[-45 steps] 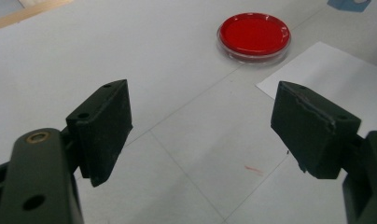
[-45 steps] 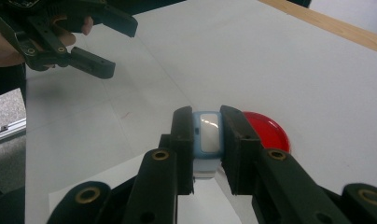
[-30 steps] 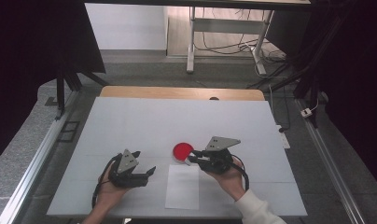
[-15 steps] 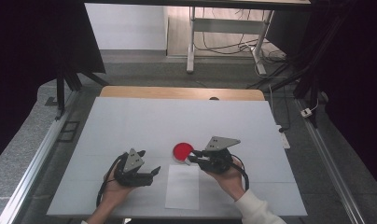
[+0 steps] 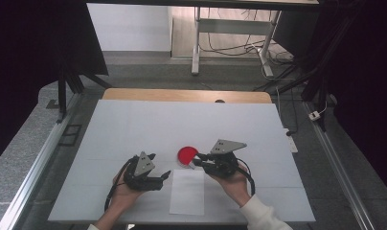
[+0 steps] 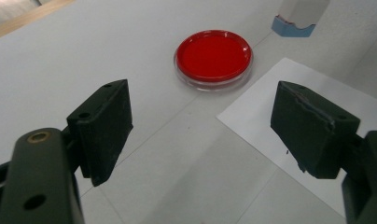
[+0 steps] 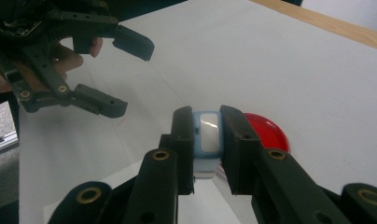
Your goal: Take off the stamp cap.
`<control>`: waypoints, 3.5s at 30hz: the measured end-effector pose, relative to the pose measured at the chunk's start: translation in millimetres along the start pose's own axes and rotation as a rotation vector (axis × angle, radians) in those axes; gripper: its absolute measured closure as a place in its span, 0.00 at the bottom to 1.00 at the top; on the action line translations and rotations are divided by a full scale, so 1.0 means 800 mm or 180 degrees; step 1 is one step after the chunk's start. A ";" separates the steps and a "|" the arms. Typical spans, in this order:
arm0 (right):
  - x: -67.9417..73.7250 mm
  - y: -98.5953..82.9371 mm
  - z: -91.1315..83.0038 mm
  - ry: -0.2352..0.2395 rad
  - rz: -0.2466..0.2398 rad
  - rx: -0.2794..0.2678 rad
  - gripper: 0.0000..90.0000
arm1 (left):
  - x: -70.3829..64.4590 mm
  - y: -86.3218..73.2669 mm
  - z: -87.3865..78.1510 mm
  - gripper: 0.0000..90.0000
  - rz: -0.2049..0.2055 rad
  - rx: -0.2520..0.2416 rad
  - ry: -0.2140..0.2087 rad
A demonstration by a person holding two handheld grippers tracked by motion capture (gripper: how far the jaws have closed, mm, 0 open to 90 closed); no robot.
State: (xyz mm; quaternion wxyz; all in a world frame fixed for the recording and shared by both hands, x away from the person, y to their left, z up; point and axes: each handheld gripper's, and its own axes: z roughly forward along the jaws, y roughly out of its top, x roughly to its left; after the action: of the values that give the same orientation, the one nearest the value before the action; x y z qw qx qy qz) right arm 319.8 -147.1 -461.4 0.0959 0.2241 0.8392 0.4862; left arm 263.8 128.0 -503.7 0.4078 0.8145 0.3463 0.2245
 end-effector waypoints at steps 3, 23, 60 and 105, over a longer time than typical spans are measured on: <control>0.001 0.000 0.001 -0.0046 0.0012 0.0014 0.83 | -0.003 0.002 0.004 0.23 0.0023 0.0017 -0.0016; 0.006 0.000 0.008 -0.0060 0.0125 -0.0019 0.83 | -0.021 0.010 0.026 0.23 0.0128 0.0122 -0.0148; 0.006 -0.003 0.012 0.0027 0.0302 -0.0108 0.83 | -0.046 0.027 0.058 0.26 0.0218 0.0119 -0.0220; 0.005 -0.007 0.014 0.0027 0.0421 -0.0125 0.83 | -0.058 0.032 0.073 0.60 0.0390 0.0051 -0.0146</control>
State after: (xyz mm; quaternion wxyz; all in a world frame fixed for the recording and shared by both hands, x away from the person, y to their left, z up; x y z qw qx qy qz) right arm 318.7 -139.0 -471.3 0.0643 0.2750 0.8132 0.5089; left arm 280.6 52.6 -519.3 0.3947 0.8423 0.2881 0.2275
